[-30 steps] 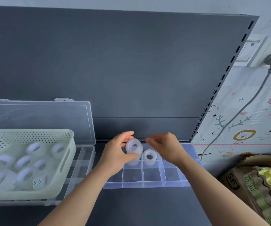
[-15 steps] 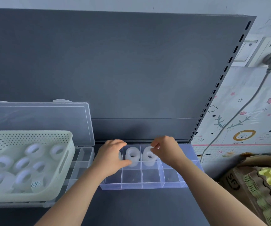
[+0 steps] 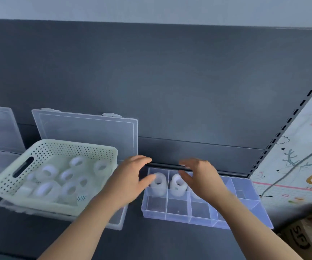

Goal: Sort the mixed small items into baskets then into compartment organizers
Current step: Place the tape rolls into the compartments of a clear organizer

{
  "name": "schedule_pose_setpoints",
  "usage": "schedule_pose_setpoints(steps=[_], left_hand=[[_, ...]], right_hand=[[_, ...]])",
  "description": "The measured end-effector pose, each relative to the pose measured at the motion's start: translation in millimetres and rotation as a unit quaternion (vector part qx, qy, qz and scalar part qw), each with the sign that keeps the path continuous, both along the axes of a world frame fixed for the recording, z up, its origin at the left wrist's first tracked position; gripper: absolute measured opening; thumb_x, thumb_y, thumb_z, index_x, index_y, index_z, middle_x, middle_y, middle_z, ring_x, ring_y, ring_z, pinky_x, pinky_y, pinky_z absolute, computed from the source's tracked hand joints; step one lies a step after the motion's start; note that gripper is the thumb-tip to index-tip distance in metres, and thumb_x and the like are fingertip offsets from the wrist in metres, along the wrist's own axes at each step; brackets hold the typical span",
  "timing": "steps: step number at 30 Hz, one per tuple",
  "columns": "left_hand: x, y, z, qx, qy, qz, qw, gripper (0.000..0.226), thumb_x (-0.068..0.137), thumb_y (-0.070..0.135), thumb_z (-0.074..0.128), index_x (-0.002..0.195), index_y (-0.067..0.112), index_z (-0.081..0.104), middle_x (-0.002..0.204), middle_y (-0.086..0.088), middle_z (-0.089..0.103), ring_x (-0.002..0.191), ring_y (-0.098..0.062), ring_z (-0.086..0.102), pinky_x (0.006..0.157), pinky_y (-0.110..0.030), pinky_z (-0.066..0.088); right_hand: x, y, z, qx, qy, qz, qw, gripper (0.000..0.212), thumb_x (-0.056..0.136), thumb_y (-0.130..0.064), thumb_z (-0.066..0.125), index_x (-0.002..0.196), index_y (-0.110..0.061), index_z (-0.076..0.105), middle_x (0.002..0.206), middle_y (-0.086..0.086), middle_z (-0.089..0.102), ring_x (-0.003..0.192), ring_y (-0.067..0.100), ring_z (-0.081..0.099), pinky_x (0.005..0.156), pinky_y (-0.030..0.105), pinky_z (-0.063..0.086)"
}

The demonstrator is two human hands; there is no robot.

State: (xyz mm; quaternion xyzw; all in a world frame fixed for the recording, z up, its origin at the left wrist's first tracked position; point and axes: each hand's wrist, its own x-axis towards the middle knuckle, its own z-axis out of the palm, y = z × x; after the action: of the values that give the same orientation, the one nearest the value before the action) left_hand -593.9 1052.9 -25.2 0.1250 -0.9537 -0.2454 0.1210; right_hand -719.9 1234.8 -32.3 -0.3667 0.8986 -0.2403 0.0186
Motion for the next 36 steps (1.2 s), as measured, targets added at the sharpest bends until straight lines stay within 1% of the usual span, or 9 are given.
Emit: schedule_pose_setpoints(steps=[7,10,13,15,18,21,28,32,36], left_hand=[[61,-133,18,0.005,-0.020,0.168,0.986,0.048,0.083,0.034,0.070,0.127,0.016,0.060,0.128,-0.001,0.060,0.117,-0.019,0.056,0.100,-0.035,0.043],[62,-179,3,0.027,-0.098,0.193,0.976,0.059,0.076,0.042,0.075,0.126,0.013,0.060,0.128,-0.002,0.061,0.116,-0.021,0.058,0.097,-0.035,0.045],[52,-199,-7,0.013,-0.137,0.163,0.977,0.039,0.062,0.057,0.073,0.074,0.022,0.060,0.076,0.004,0.059,0.074,-0.021,0.058,0.065,-0.030,0.041],[47,-205,-10,0.010,-0.153,0.144,0.978,0.040,0.061,0.051,0.076,0.063,0.020,0.049,0.064,0.005,0.050,0.062,-0.018,0.051,0.057,-0.029,0.036],[48,-215,-9,0.052,-0.147,0.125,0.980,0.034,0.062,0.039,0.082,0.087,0.024,0.065,0.085,0.008,0.064,0.077,-0.011,0.061,0.070,-0.028,0.050],[67,-227,2,0.200,-0.089,0.122,0.968,0.034,0.068,0.031,0.080,0.100,0.028,0.068,0.096,0.011,0.067,0.088,-0.008,0.065,0.072,-0.030,0.056],[114,-229,31,0.406,-0.082,0.044,0.909,0.029,0.088,0.014,0.046,0.105,0.024,0.068,0.105,0.000,0.061,0.091,-0.014,0.062,0.079,-0.031,0.056],[121,-232,32,0.293,-0.150,0.021,0.944,0.013,0.081,0.038,0.062,0.080,0.025,0.060,0.088,0.011,0.060,0.086,-0.009,0.058,0.077,-0.026,0.046],[122,-231,25,0.137,-0.207,-0.024,0.968,0.023,0.069,0.041,0.081,0.082,0.031,0.065,0.095,0.022,0.061,0.097,0.008,0.052,0.082,-0.020,0.043]], right_hand=[[39,-82,30,-0.103,-0.113,0.073,0.986,0.022,0.088,-0.016,0.064,0.106,-0.004,0.069,0.105,0.011,0.072,0.095,0.025,0.068,0.088,0.037,0.054],[53,-122,35,-0.116,-0.122,0.102,0.980,0.027,0.086,-0.019,0.068,0.112,-0.013,0.069,0.109,0.000,0.071,0.097,0.008,0.066,0.092,0.026,0.051],[63,-159,36,-0.083,-0.099,0.129,0.983,0.031,0.085,-0.023,0.069,0.116,-0.017,0.067,0.114,-0.003,0.068,0.100,0.007,0.063,0.093,0.025,0.049],[68,-180,35,-0.033,-0.077,0.140,0.987,0.035,0.086,-0.025,0.068,0.120,-0.018,0.064,0.120,-0.004,0.065,0.107,0.011,0.060,0.096,0.030,0.047],[72,-208,32,0.080,-0.030,0.151,0.985,0.043,0.088,-0.030,0.065,0.129,-0.022,0.057,0.130,-0.004,0.058,0.117,0.016,0.055,0.098,0.032,0.044],[75,-228,25,0.181,0.014,0.156,0.971,0.045,0.089,-0.032,0.061,0.133,-0.025,0.052,0.136,-0.003,0.053,0.119,0.021,0.052,0.098,0.034,0.044],[83,-242,8,0.231,0.034,0.145,0.961,0.047,0.086,-0.027,0.064,0.131,-0.024,0.053,0.133,-0.002,0.053,0.122,0.018,0.049,0.099,0.033,0.043],[84,-240,8,0.178,0.000,0.122,0.977,0.049,0.080,-0.032,0.071,0.126,-0.028,0.056,0.128,-0.008,0.056,0.116,0.015,0.053,0.095,0.029,0.045],[88,-231,17,0.061,-0.084,0.098,0.990,0.044,0.078,-0.029,0.076,0.120,-0.025,0.061,0.122,-0.010,0.058,0.108,0.011,0.056,0.093,0.025,0.046]])
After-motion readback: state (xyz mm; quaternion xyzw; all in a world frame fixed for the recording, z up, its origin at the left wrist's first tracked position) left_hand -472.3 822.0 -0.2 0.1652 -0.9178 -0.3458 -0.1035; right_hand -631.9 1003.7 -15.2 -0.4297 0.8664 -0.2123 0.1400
